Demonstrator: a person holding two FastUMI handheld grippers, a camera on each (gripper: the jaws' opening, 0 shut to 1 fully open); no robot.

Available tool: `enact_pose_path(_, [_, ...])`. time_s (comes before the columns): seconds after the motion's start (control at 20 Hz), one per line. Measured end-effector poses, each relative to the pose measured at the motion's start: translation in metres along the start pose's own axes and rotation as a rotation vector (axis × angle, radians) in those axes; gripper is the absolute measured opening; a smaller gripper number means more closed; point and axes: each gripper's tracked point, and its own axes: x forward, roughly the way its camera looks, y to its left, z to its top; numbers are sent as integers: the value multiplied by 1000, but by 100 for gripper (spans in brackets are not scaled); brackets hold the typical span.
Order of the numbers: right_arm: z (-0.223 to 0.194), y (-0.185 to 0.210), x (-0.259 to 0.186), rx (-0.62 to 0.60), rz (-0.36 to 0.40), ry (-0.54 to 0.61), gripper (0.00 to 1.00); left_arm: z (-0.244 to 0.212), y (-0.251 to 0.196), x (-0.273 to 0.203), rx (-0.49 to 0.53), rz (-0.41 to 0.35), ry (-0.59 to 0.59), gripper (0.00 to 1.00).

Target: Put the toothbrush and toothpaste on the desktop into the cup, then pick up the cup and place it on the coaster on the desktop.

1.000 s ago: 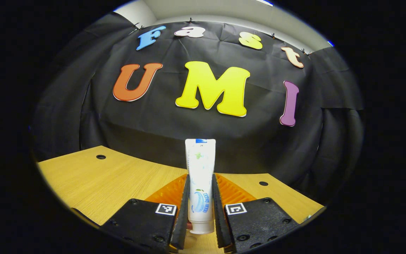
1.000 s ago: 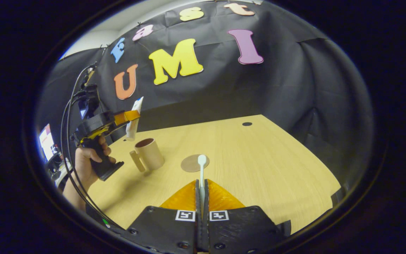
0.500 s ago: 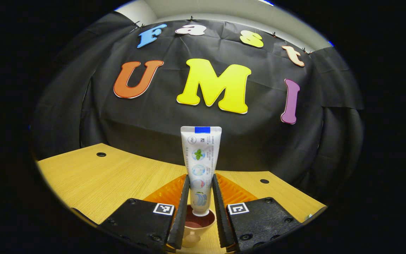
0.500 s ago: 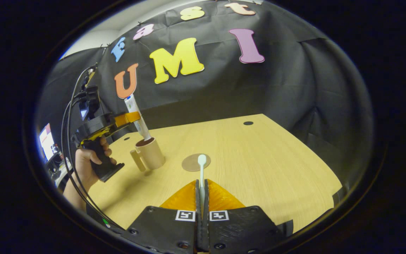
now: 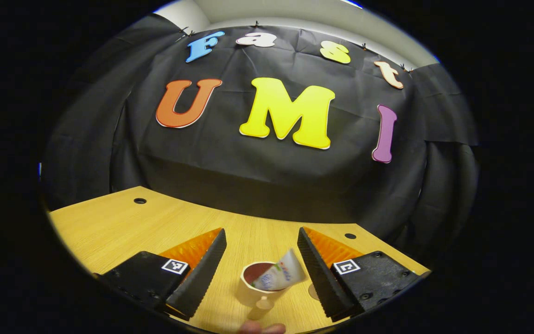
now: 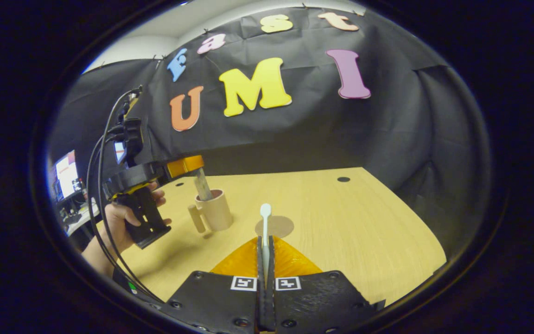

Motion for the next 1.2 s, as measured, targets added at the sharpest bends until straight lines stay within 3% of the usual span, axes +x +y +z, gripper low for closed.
enact_pose_path(0.3, [73, 66, 56, -72, 163, -177, 0, 3, 36, -39, -5, 64, -5, 98])
enact_pose_path(0.55, [114, 112, 127, -24, 264, -331, 0, -8, 57, -75, -10, 103, 1, 98])
enact_pose_path(0.7, [125, 127, 166, -24, 272, -400, 0, -18, 62, -87, -10, 112, 6, 98])
enact_pose_path(0.85, [117, 137, 196, -6, 280, -356, 0, -24, 73, -98, -20, 132, 8, 98])
enact_pose_path(1.2, [120, 146, 211, -26, 282, -360, 0, -27, 94, -103, -41, 159, 5, 98])
